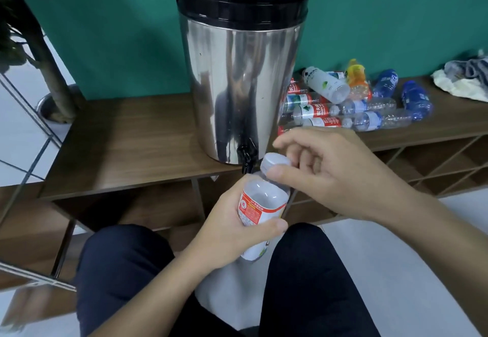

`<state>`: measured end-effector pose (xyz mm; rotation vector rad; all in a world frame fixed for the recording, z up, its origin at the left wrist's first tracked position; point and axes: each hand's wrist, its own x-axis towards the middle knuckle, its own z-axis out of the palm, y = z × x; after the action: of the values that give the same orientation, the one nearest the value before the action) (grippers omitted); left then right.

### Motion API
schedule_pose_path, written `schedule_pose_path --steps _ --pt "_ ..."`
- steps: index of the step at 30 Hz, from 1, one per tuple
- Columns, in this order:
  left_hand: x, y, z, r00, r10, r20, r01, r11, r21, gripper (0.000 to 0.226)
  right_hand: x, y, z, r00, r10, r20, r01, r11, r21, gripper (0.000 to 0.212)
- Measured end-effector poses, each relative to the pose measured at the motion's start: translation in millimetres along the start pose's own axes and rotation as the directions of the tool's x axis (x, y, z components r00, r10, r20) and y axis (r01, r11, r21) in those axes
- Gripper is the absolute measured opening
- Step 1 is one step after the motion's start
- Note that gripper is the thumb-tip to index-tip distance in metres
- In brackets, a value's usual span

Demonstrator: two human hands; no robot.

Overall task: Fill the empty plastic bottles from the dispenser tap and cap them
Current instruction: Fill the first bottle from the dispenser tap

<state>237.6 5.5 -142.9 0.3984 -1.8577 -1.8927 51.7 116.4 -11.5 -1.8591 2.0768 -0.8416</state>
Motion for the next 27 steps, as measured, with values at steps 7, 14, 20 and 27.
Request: schedule_pose_path --steps 7,14,20,27 --pt "-0.2 -26.8 1.3 0.998 -0.062 0.034 0.056 0.985 0.166 0.064 -8.3 17.8 24.6 0.999 -0.001 0.053 0.009 0.989 -0.151 0.036" --pt "7.0 -39.2 9.7 0.994 -0.109 -0.001 0.108 0.983 0.151 0.051 -11.7 16.4 44.0 0.984 0.138 0.116 -0.066 0.875 -0.479 0.073" --pt "15.2 -55.9 -0.6 0.991 -0.131 -0.01 0.13 0.97 0.205 0.049 -8.7 37.7 59.5 0.992 0.088 0.088 -0.055 0.943 -0.329 0.039" --pt "26.0 -88.2 -22.3 0.971 -0.24 0.0 0.236 0.956 0.176 0.051 -4.1 74.5 69.6 0.98 0.197 -0.016 -0.196 0.98 0.006 0.036"
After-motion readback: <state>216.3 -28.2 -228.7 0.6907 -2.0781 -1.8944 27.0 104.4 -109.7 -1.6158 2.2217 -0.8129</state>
